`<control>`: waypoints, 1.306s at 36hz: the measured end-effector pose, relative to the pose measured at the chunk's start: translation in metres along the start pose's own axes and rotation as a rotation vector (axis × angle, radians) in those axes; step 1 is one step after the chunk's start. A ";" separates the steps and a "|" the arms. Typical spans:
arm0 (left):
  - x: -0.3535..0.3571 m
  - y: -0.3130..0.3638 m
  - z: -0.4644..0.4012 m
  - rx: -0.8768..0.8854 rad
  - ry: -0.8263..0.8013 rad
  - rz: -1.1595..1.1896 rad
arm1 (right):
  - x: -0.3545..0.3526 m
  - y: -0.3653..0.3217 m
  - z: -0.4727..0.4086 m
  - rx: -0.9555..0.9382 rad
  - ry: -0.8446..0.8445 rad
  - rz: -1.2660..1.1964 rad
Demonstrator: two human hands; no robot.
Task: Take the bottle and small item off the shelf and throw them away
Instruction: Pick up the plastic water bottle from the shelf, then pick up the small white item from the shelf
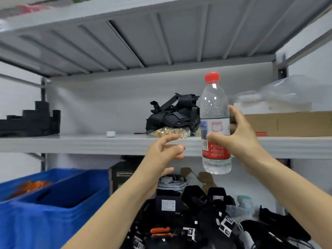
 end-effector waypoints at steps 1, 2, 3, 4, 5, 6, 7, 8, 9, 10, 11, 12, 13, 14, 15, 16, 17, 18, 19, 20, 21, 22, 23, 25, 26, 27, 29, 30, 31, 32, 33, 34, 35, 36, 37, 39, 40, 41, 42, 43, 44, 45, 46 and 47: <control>-0.002 -0.002 0.001 -0.007 0.014 -0.006 | 0.005 0.001 0.003 0.000 -0.024 -0.024; -0.003 -0.005 0.002 -0.016 0.025 -0.013 | 0.011 0.002 0.007 0.000 -0.050 -0.056; -0.004 -0.009 0.003 -0.028 0.033 -0.019 | 0.017 0.003 0.010 0.002 -0.074 -0.095; -0.005 -0.014 0.004 -0.038 0.040 -0.022 | 0.023 0.005 0.013 0.009 -0.096 -0.134; -0.005 -0.019 0.005 -0.048 0.041 -0.024 | 0.029 0.007 0.017 0.018 -0.113 -0.167; -0.005 -0.024 0.006 -0.051 0.039 -0.028 | 0.037 0.010 0.020 0.025 -0.131 -0.197; -0.004 -0.027 0.008 -0.046 0.034 -0.033 | 0.045 0.014 0.023 0.030 -0.150 -0.218; -0.005 -0.031 0.009 -0.039 0.035 -0.041 | 0.053 0.017 0.027 0.038 -0.169 -0.233; -0.007 -0.036 0.010 -0.033 0.045 -0.059 | 0.063 0.021 0.031 0.050 -0.192 -0.249; -0.009 -0.039 0.011 -0.029 0.060 -0.082 | 0.072 0.023 0.036 0.062 -0.216 -0.262; -0.013 -0.042 0.012 -0.029 0.075 -0.100 | 0.081 0.026 0.041 0.077 -0.236 -0.278; -0.018 -0.044 0.015 -0.030 0.089 -0.106 | 0.090 0.027 0.046 0.096 -0.250 -0.299; -0.022 -0.046 0.016 -0.031 0.099 -0.106 | 0.096 0.028 0.049 0.112 -0.257 -0.321; -0.029 -0.049 0.018 -0.037 0.113 -0.107 | 0.103 0.029 0.053 0.125 -0.266 -0.341; -0.037 -0.052 0.019 -0.044 0.126 -0.108 | 0.112 0.028 0.056 0.136 -0.280 -0.356; -0.046 -0.055 0.019 -0.049 0.137 -0.108 | 0.121 0.025 0.060 0.145 -0.297 -0.361; -0.055 -0.058 0.020 -0.058 0.147 -0.110 | 0.131 0.022 0.063 0.151 -0.311 -0.362; -0.064 -0.061 0.020 -0.064 0.156 -0.119 | 0.140 0.019 0.067 0.154 -0.323 -0.359; -0.073 -0.064 0.021 -0.071 0.162 -0.126 | 0.149 0.016 0.071 0.153 -0.334 -0.352; -0.083 -0.067 0.020 -0.079 0.164 -0.127 | 0.158 0.012 0.075 0.154 -0.344 -0.340; -0.092 -0.070 0.019 -0.085 0.156 -0.123 | 0.168 0.009 0.080 0.157 -0.352 -0.326; -0.100 -0.073 0.018 -0.095 0.143 -0.115 | 0.177 0.006 0.086 0.159 -0.359 -0.315; -0.108 -0.076 0.017 -0.103 0.132 -0.108 | 0.185 0.004 0.091 0.160 -0.362 -0.310; -0.123 -0.083 0.015 -0.117 0.108 -0.105 | 0.202 0.002 0.099 0.172 -0.378 -0.322; -0.132 -0.086 0.014 -0.117 0.096 -0.099 | 0.212 0.001 0.104 0.186 -0.391 -0.332; -0.141 -0.090 0.012 -0.115 0.079 -0.095 | 0.222 -0.001 0.109 0.203 -0.405 -0.341; -0.163 -0.102 0.008 -0.123 0.058 -0.075 | 0.245 -0.003 0.117 0.221 -0.422 -0.316; -0.171 -0.108 0.007 -0.135 0.054 -0.074 | 0.253 -0.004 0.122 0.223 -0.436 -0.296; -0.183 -0.114 0.005 -0.143 0.050 -0.064 | 0.265 -0.007 0.127 0.215 -0.451 -0.276; -0.195 -0.120 0.003 -0.148 0.047 -0.057 | 0.278 -0.009 0.132 0.210 -0.468 -0.262; -0.208 -0.127 0.002 -0.151 0.049 -0.053 | 0.291 -0.012 0.138 0.206 -0.483 -0.250; -0.221 -0.132 0.001 -0.153 0.065 -0.053 | 0.304 -0.015 0.144 0.204 -0.499 -0.249; -0.234 -0.136 0.000 -0.153 0.090 -0.052 | 0.315 -0.020 0.149 0.200 -0.512 -0.259; -0.248 -0.139 -0.001 -0.154 0.118 -0.045 | 0.327 -0.023 0.153 0.198 -0.522 -0.270; -0.261 -0.140 0.000 -0.151 0.147 -0.044 | 0.338 -0.026 0.157 0.197 -0.531 -0.273; -0.286 -0.140 0.001 -0.134 0.204 -0.060 | 0.357 -0.037 0.164 0.182 -0.567 -0.254; -0.297 -0.140 0.002 -0.129 0.227 -0.063 | 0.364 -0.044 0.165 0.155 -0.579 -0.220; -0.307 -0.140 0.003 -0.127 0.246 -0.061 | 0.369 -0.052 0.163 0.113 -0.584 -0.178; -0.317 -0.141 0.005 -0.130 0.266 -0.058 | 0.372 -0.060 0.159 0.064 -0.581 -0.134; -0.327 -0.141 0.007 -0.134 0.281 -0.053 | 0.373 -0.067 0.151 0.012 -0.560 -0.093; -0.336 -0.141 0.009 -0.140 0.294 -0.048 | 0.371 -0.073 0.139 -0.037 -0.516 -0.062; -0.344 -0.142 0.010 -0.144 0.311 -0.044 | 0.366 -0.079 0.124 -0.085 -0.453 -0.050; -0.351 -0.142 0.012 -0.145 0.330 -0.040 | 0.359 -0.084 0.106 -0.130 -0.376 -0.047; -0.359 -0.143 0.012 -0.143 0.348 -0.040 | 0.352 -0.087 0.086 -0.167 -0.293 -0.028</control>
Point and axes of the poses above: each hand's wrist, its own z-axis away from the middle knuckle, its own x-axis out of the palm, y = z × x, the point moved 9 cm from there along -z, towards the middle knuckle, and after that the axes turned 9 degrees about y, right-handed, at the moved point
